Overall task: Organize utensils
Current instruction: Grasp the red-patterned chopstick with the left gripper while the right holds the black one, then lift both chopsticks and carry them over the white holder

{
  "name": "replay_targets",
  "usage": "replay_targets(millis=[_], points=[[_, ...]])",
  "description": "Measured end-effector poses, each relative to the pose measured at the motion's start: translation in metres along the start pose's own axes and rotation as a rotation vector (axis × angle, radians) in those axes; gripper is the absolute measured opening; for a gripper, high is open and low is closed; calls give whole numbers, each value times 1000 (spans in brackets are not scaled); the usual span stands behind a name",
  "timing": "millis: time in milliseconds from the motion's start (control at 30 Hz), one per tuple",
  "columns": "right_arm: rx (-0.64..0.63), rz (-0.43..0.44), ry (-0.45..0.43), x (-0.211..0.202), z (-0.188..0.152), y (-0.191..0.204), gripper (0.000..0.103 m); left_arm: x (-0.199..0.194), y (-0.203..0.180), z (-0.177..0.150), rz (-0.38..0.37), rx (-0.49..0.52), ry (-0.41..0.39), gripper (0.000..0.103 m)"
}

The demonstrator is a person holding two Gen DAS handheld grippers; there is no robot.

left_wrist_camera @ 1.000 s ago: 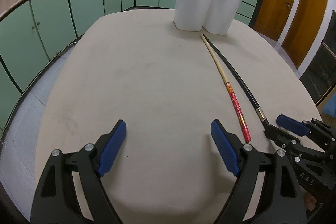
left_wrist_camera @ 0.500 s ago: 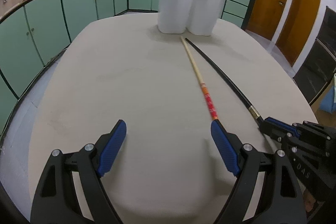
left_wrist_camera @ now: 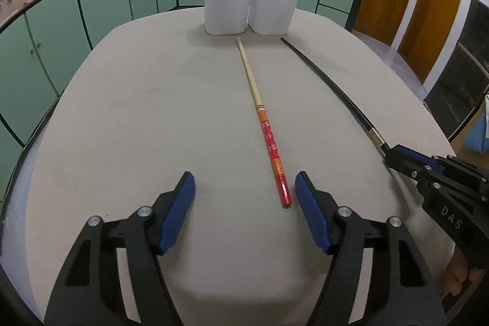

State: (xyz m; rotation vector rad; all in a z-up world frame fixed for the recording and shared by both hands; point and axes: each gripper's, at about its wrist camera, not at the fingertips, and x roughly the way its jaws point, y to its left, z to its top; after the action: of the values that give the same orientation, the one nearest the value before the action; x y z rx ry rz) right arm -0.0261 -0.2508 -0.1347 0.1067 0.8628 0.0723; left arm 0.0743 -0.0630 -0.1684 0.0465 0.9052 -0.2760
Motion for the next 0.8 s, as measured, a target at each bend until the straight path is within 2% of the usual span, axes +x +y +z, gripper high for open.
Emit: replay_targets(millis=[233, 300, 500, 600, 800], points=[[9, 11, 5, 4, 1, -2, 6, 0, -11, -1, 6, 13, -5, 42], [12, 13, 5, 5, 1, -2, 6, 0, -16, -2, 6, 21, -5, 30], [21, 21, 5, 5, 1, -4, 6, 0, -20, -2, 26, 24, -6, 12], [21, 21, 4, 5, 1, -4, 6, 0, -21, -2, 31, 24, -6, 6], [17, 13, 3, 5, 1, -4, 6, -1, -22, -2, 42, 23, -8, 5]])
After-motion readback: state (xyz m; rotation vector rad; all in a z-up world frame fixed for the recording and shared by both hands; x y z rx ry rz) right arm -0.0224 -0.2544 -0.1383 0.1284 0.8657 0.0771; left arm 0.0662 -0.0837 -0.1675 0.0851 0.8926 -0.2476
